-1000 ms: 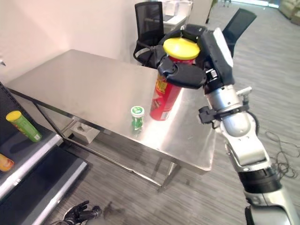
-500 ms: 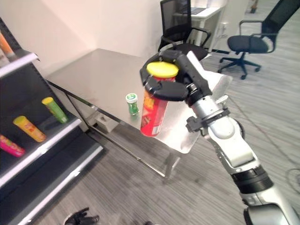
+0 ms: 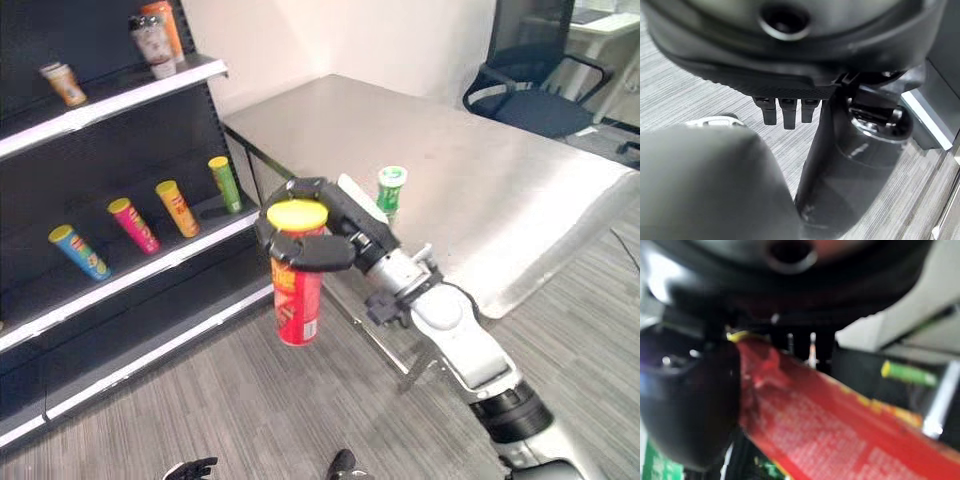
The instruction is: Put the goods on the table back onto the shelves and tidy them up.
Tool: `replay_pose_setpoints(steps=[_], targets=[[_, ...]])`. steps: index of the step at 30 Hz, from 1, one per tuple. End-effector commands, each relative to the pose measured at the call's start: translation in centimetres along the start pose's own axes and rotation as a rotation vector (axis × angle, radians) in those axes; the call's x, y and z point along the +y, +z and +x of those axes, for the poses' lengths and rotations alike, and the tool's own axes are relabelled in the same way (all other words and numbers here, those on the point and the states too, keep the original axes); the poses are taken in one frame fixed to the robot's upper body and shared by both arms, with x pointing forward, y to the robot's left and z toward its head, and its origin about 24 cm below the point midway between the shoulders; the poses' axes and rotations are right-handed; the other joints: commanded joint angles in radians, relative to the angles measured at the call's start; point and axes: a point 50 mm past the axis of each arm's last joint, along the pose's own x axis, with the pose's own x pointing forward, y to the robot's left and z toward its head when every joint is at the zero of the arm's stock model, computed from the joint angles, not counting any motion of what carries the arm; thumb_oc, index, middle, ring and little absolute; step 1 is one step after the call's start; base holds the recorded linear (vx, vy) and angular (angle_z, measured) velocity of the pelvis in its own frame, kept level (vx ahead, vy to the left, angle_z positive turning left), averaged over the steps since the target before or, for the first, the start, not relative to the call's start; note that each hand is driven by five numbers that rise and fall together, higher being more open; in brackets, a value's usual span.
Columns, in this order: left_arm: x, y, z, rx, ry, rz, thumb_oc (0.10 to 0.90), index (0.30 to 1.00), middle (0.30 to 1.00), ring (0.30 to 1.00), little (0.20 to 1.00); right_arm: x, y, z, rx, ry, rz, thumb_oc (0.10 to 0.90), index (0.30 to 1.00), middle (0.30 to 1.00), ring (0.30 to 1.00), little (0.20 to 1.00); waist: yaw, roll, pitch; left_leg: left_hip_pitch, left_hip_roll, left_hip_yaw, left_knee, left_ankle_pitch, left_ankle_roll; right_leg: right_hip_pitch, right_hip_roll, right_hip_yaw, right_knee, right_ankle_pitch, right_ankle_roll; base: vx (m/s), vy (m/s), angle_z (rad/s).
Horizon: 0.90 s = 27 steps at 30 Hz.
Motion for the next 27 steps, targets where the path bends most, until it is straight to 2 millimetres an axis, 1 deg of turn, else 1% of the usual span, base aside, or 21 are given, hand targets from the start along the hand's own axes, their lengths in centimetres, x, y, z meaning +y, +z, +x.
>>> replay_pose_setpoints(steps=[1, 2, 3, 4, 5, 6, 7, 8, 9, 10, 11, 12, 13, 15, 16, 18, 20, 21, 22, 25, 27], targets=[[-2.6, -1.3, -0.2, 0.032, -0.071, 0.111, 0.800, 0.900, 0.900, 0.900, 0.900, 0.4, 5.6, 0.5, -0.276, -0.023, -0.142, 0.400, 0.300, 0.300, 0.300, 0.300, -0.022, -0.048, -0.060, -0.026, -0.021, -0.074, -0.104, 0.018, -0.044, 0.154, -0.344, 0.124, -0.092, 0.142, 0.229, -0.08, 0.381, 1.63], [-2.4, -1.7, -0.3, 0.046, -0.069, 0.104, 0.800, 0.900, 0.900, 0.900, 0.900, 0.6, 5.0, 0.1, -0.257, -0.038, -0.130, 0.400, 0.300, 0.300, 0.300, 0.300, -0.022, -0.054, -0.060, -0.018, -0.042, -0.082, -0.104, -0.024, -0.032, 0.169, -0.364, 0.138, -0.078, 0.145, 0.253, 0.03, 0.245, 1.29], [-2.2, -2.2, -0.5, 0.061, -0.063, 0.091, 0.800, 0.900, 0.900, 0.900, 0.900, 0.8, 4.5, -0.2, -0.239, -0.055, -0.111, 0.400, 0.300, 0.300, 0.300, 0.300, -0.021, -0.067, -0.059, -0.012, -0.074, -0.078, -0.104, -0.049, -0.012, 0.172, -0.393, 0.141, -0.062, 0.177, 0.258, 0.02, 0.402, 0.86], [-2.3, -3.1, -0.7, 0.084, -0.057, 0.064, 0.800, 0.900, 0.900, 0.900, 0.900, 0.9, 4.0, -0.4, -0.222, -0.066, -0.101, 0.400, 0.300, 0.300, 0.300, 0.300, -0.022, -0.080, -0.052, -0.001, -0.113, -0.070, -0.104, -0.068, 0.020, 0.166, -0.425, 0.164, -0.034, 0.226, 0.263, -0.01, 0.422, 0.69], [-2.0, -3.6, -0.9, 0.099, -0.043, 0.043, 0.800, 0.900, 0.900, 0.900, 0.900, 1.2, 3.6, -0.5, -0.206, -0.069, -0.089, 0.400, 0.300, 0.300, 0.300, 0.300, -0.020, -0.083, -0.043, 0.009, -0.143, -0.066, -0.104, -0.080, 0.045, 0.163, -0.447, 0.181, -0.003, 0.270, 0.264, -0.04, 0.563, 0.96], [-1.4, -5.0, -1.3, 0.134, -0.013, -0.009, 0.800, 0.900, 0.900, 0.900, 0.900, 1.5, 3.1, -0.5, -0.194, -0.072, -0.068, 0.400, 0.300, 0.300, 0.300, 0.300, -0.008, -0.094, -0.024, 0.036, -0.201, -0.058, -0.104, -0.093, 0.081, 0.149, -0.503, 0.193, 0.064, 0.370, 0.271, -0.03, 0.404, 0.80], [-1.4, -5.0, -1.3, 0.135, -0.012, -0.011, 0.800, 0.900, 0.900, 0.900, 0.900, 1.6, 3.1, -0.5, -0.195, -0.072, -0.067, 0.400, 0.300, 0.300, 0.300, 0.300, -0.007, -0.097, -0.021, 0.040, -0.204, -0.055, -0.104, -0.095, 0.083, 0.148, -0.507, 0.199, 0.068, 0.370, 0.272, -0.05, 0.399, 0.21], [-1.1, -5.8, -1.6, 0.154, 0.005, -0.046, 0.800, 0.900, 0.900, 0.900, 0.900, 1.7, 2.9, -0.5, -0.188, -0.078, -0.060, 0.400, 0.300, 0.300, 0.300, 0.300, 0.002, -0.095, -0.011, 0.051, -0.224, -0.055, -0.104, -0.099, 0.096, 0.145, -0.524, 0.184, 0.102, 0.394, 0.274, -0.04, 0.218, -0.24], [-0.9, -6.1, -1.7, 0.163, 0.013, -0.057, 0.800, 0.900, 0.900, 0.900, 0.900, 1.7, 2.8, -0.4, -0.189, -0.082, -0.060, 0.400, 0.300, 0.300, 0.300, 0.300, 0.005, -0.093, -0.006, 0.054, -0.230, -0.054, -0.104, -0.102, 0.105, 0.140, -0.525, 0.172, 0.134, 0.375, 0.270, -0.04, 0.312, -0.35], [-0.7, -6.6, -1.9, 0.176, 0.025, -0.071, 0.800, 0.900, 0.900, 0.900, 0.900, 1.7, 2.4, -0.6, -0.173, -0.097, -0.054, 0.400, 0.300, 0.300, 0.300, 0.300, 0.000, -0.095, -0.002, 0.056, -0.237, -0.061, -0.104, -0.100, 0.115, 0.129, -0.496, 0.180, 0.162, 0.351, 0.261, -0.02, 0.182, -0.20], [-0.7, -6.6, -1.9, 0.177, 0.026, -0.072, 0.800, 0.900, 0.900, 0.900, 0.900, 1.7, 2.4, -0.6, -0.173, -0.097, -0.054, 0.400, 0.300, 0.300, 0.300, 0.300, 0.000, -0.095, -0.002, 0.056, -0.236, -0.061, -0.104, -0.101, 0.114, 0.127, -0.496, 0.182, 0.167, 0.347, 0.261, -0.08, 0.227, -0.12], [-0.8, -7.1, -2.1, 0.191, 0.030, -0.106, 0.800, 0.900, 0.900, 0.900, 0.900, 1.6, 2.0, -0.8, -0.163, -0.116, -0.040, 0.400, 0.300, 0.300, 0.300, 0.300, -0.017, -0.103, 0.010, 0.044, -0.248, -0.075, -0.104, -0.067, 0.137, 0.083, -0.388, 0.244, 0.168, 0.295, 0.223, -0.09, 0.190, 0.13], [-0.8, -7.3, -2.2, 0.197, 0.029, -0.112, 0.800, 0.900, 0.900, 0.900, 0.900, 1.6, 2.0, -1.0, -0.160, -0.118, -0.038, 0.400, 0.300, 0.300, 0.300, 0.300, -0.020, -0.101, 0.010, 0.042, -0.252, -0.078, -0.104, -0.061, 0.142, 0.062, -0.322, 0.275, 0.168, 0.247, 0.207, -0.10, 0.243, 0.13], [-1.2, -7.6, -2.3, 0.211, 0.017, -0.117, 0.800, 0.900, 0.900, 0.900, 0.900, 1.5, 1.9, -1.2, -0.156, -0.120, -0.047, 0.400, 0.300, 0.300, 0.300, 0.300, -0.025, -0.094, 0.013, 0.033, -0.252, -0.101, -0.104, -0.045, 0.149, 0.019, -0.157, 0.312, 0.153, 0.134, 0.155, -0.03, 0.106, 0.24], [-1.3, -7.7, -2.3, 0.216, 0.010, -0.117, 0.800, 0.900, 0.900, 0.900, 0.900, 1.4, 1.9, -1.4, -0.152, -0.124, -0.049, 0.400, 0.300, 0.300, 0.300, 0.300, -0.029, -0.098, 0.014, 0.030, -0.260, -0.118, -0.104, -0.038, 0.151, 0.006, -0.078, 0.323, 0.124, 0.100, 0.142, -0.02, 0.053, 0.34], [-1.5, -7.5, -2.2, 0.212, -0.005, -0.091, 0.800, 0.900, 0.900, 0.900, 0.900, 1.2, 1.8, -1.7, -0.145, -0.127, -0.060, 0.400, 0.300, 0.300, 0.300, 0.300, -0.036, -0.109, 0.014, 0.028, -0.280, -0.152, -0.104, -0.032, 0.156, -0.010, 0.017, 0.343, 0.076, 0.073, 0.128, 0.02, 0.034, 0.15], [-1.5, -6.8, -2.0, 0.187, -0.019, -0.048, 0.800, 0.900, 0.900, 0.900, 0.900, 1.0, 1.8, -2.0, -0.135, -0.138, -0.074, 0.400, 0.300, 0.300, 0.300, 0.300, -0.044, -0.121, 0.015, 0.036, -0.299, -0.180, -0.104, -0.035, 0.155, 0.011, 0.066, 0.379, 0.007, 0.069, 0.122, 0.05, -0.022, 0.37], [-1.3, -6.5, -1.9, 0.176, -0.019, -0.014, 0.800, 0.900, 0.900, 0.900, 0.900, 1.0, 1.6, -2.1, -0.128, -0.146, -0.073, 0.400, 0.300, 0.300, 0.300, 0.300, -0.040, -0.132, 0.005, 0.036, -0.313, -0.192, -0.104, -0.043, 0.153, 0.078, 0.078, 0.382, -0.081, 0.057, 0.109, 0.07, -0.077, 0.79], [-1.3, -6.3, -1.8, 0.167, -0.020, 0.007, 0.800, 0.900, 0.900, 0.900, 0.900, 1.0, 1.5, -2.0, -0.121, -0.154, -0.077, 0.400, 0.300, 0.300, 0.300, 0.300, -0.036, -0.132, 0.000, 0.036, -0.309, -0.187, -0.104, -0.047, 0.147, 0.104, 0.093, 0.394, -0.105, 0.042, 0.096, 0.09, -0.106, 0.59], [-1.0, -6.0, -1.9, 0.139, -0.003, -0.031, 0.800, 0.900, 0.900, 0.900, 0.900, 1.0, 0.4, -1.7, -0.080, -0.152, -0.049, 0.400, 0.300, 0.300, 0.300, 0.300, -0.009, -0.127, -0.025, 0.015, -0.295, -0.172, -0.069, -0.056, 0.136, 0.167, 0.100, 0.410, -0.208, 0.054, 0.099, 0.08, -0.081, 0.19], [-0.9, -5.8, -1.9, 0.120, 0.012, -0.089, 0.800, 0.900, 0.900, 0.900, 0.900, 0.8, 0.8, -1.6, -0.098, -0.166, -0.070, 0.400, 0.300, 0.300, 0.300, 0.300, 0.006, -0.126, -0.022, -0.033, -0.288, -0.164, 0.000, -0.071, 0.127, 0.195, 0.098, 0.407, -0.256, 0.061, 0.098, -0.01, -0.061, -0.03]])
